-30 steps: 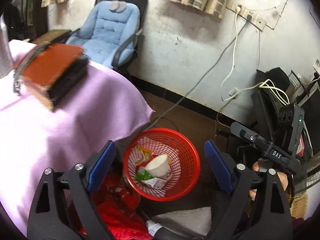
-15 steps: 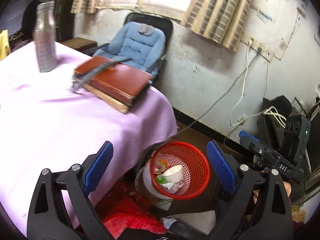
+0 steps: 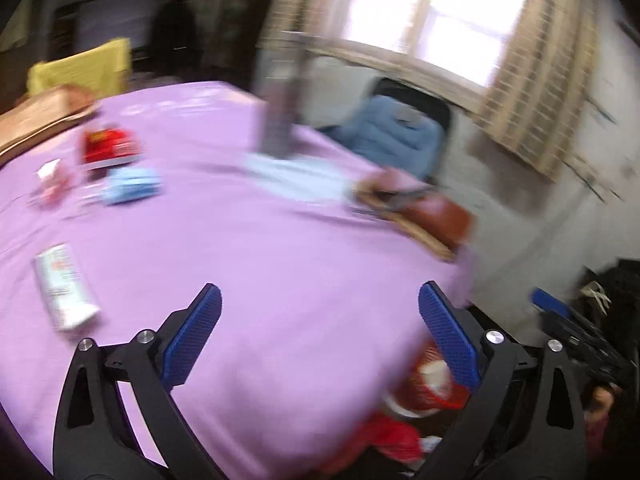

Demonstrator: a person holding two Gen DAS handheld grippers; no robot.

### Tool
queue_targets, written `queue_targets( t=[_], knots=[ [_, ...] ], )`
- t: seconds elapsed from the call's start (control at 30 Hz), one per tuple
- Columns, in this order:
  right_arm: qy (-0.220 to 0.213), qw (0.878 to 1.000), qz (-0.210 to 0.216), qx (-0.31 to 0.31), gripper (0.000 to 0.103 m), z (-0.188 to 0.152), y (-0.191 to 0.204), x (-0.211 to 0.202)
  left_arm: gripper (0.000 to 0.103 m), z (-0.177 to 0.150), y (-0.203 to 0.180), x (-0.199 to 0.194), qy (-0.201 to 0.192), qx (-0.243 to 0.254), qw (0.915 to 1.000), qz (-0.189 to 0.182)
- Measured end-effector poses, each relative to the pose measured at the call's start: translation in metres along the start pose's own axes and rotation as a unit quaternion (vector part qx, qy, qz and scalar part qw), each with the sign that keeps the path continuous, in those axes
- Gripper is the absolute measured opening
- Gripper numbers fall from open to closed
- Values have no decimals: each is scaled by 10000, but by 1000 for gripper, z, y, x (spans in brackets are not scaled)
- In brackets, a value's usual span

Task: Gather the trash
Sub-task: 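Move both tools back over the table, then lower the left tool to the white medicine box while the right tool approaches the blue mask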

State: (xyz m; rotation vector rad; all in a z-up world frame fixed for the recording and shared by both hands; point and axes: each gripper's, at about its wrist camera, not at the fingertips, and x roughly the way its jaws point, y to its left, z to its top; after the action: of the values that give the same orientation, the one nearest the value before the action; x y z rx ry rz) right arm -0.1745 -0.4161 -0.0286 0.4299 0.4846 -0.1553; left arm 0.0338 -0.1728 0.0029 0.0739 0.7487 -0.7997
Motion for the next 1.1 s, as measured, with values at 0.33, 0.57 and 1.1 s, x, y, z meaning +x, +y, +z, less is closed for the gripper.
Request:
queue_targets(
  t=[0.33, 0.57, 1.1],
  knots=[
    [420, 9955, 659, -538, 96, 20, 79, 67, 96, 2, 142, 18, 678, -978, 9855, 1208],
    [607, 9900, 877, -925, 97, 34, 121, 98, 96, 2, 191, 23, 1035, -766, 9779, 1649],
    [1092, 9793, 1139, -1267, 97, 82, 197, 224, 96, 18, 217, 6, 766, -1111, 9871, 856]
  ],
)
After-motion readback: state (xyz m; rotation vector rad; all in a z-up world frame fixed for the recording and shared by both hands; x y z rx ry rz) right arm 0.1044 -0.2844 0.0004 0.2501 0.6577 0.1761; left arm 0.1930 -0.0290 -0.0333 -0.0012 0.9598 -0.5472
